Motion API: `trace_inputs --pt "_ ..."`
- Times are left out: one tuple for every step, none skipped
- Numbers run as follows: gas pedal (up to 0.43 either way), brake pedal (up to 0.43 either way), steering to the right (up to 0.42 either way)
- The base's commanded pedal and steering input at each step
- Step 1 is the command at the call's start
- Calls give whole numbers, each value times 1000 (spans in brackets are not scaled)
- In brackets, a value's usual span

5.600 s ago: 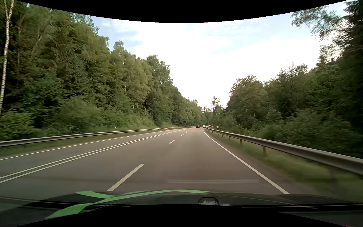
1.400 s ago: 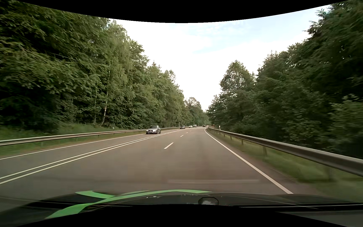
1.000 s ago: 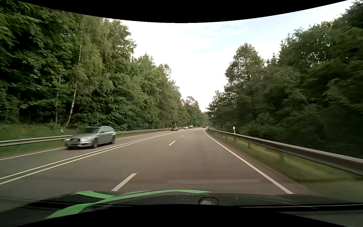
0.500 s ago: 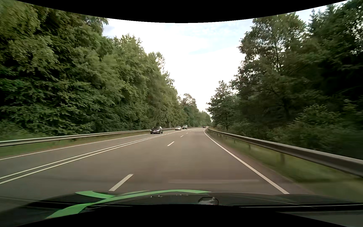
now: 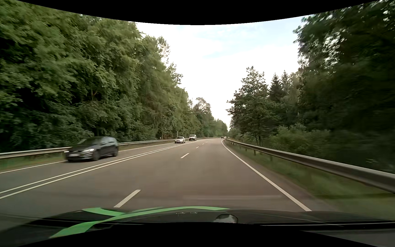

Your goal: Follow the waypoints while adhering to traffic rules and regulations

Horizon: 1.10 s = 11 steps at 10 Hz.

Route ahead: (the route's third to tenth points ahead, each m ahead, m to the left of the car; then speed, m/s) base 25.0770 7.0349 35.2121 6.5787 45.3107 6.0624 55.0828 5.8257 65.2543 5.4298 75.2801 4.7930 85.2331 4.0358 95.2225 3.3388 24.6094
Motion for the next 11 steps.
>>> trace_inputs --pt "398 0 5" --pt "409 0 5" --pt "409 0 5" --pt "409 0 5" --pt "398 0 5" --pt "370 0 5" --pt "370 0 5" --pt "370 0 5" --pt "370 0 5" --pt "370 0 5" --pt "378 0 5"
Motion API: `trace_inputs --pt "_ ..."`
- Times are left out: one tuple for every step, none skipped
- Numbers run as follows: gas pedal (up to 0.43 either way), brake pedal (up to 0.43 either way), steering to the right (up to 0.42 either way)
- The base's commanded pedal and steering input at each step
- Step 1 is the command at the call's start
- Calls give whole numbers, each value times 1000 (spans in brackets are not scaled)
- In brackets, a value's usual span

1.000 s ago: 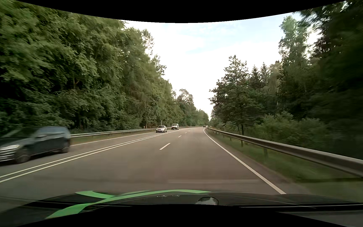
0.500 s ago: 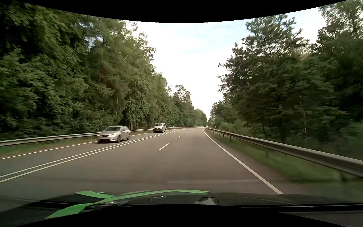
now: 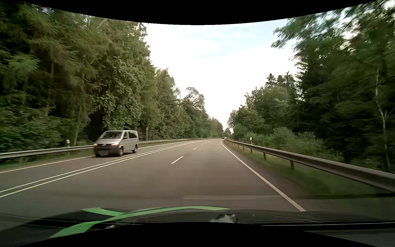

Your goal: Follow the waypoints while adhering to traffic rules and regulations

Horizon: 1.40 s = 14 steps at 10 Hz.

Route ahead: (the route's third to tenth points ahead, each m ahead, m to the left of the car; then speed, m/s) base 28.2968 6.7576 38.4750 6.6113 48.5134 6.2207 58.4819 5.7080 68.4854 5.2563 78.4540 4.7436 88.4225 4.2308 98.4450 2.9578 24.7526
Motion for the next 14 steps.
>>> trace_inputs --pt "378 0 5" --pt "378 0 5" --pt "378 0 5" --pt "370 0 5" --pt "339 0 5" --pt "339 0 5" --pt "339 0 5" --pt "350 0 5" --pt "370 0 5" --pt "378 0 5" --pt "390 0 5" --pt "390 0 5" --pt "398 0 5" --pt "398 0 5"
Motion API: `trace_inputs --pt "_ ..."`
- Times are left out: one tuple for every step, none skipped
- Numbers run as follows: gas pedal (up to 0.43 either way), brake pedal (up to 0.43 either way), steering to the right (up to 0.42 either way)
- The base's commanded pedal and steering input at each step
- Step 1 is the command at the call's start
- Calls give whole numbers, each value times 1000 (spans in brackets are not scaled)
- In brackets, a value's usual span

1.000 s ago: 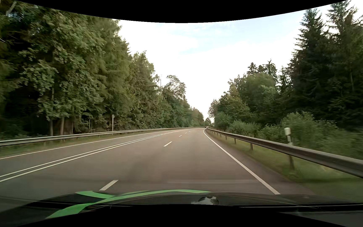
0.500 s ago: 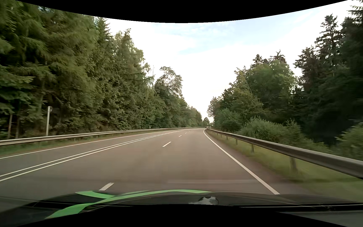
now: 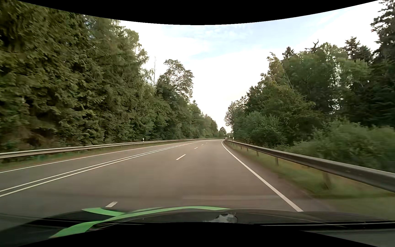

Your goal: Follow the waypoints while adhering to traffic rules and regulations

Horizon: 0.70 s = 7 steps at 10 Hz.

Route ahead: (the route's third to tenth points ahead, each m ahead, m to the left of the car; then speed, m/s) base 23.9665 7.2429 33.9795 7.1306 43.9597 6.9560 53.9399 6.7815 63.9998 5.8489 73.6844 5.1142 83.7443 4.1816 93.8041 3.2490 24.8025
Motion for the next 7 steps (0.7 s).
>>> trace_inputs --pt "398 0 5" --pt "398 0 5" --pt "370 0 5" --pt "350 0 5" --pt "350 0 5" --pt "350 0 5" --pt "358 0 5"
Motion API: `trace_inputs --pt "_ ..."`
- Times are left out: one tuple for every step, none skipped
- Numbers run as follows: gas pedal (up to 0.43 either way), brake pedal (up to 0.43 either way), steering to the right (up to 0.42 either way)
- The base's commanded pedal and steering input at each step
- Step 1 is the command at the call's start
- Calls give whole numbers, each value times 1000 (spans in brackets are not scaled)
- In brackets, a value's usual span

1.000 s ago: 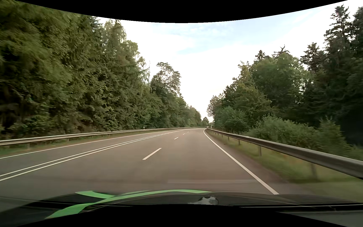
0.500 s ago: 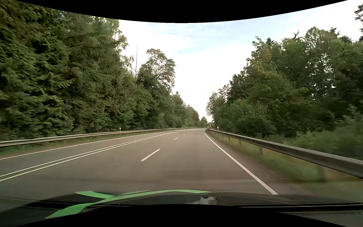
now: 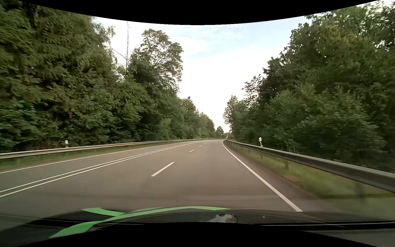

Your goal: Follow the waypoints while adhering to traffic rules and regulations

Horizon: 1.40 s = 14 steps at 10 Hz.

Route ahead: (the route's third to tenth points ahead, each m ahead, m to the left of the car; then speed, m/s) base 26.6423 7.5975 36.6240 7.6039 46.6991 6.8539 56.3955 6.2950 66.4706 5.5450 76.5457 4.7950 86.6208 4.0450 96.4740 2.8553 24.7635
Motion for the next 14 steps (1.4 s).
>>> trace_inputs --pt "370 0 5" --pt "370 0 4" --pt "370 0 4" --pt "370 0 4" --pt "370 0 4" --pt "370 0 4" --pt "370 0 4" --pt "378 0 4" --pt "378 0 4" --pt "378 0 5" --pt "390 0 4" --pt "358 0 4" --pt "350 0 4" --pt "350 0 4"
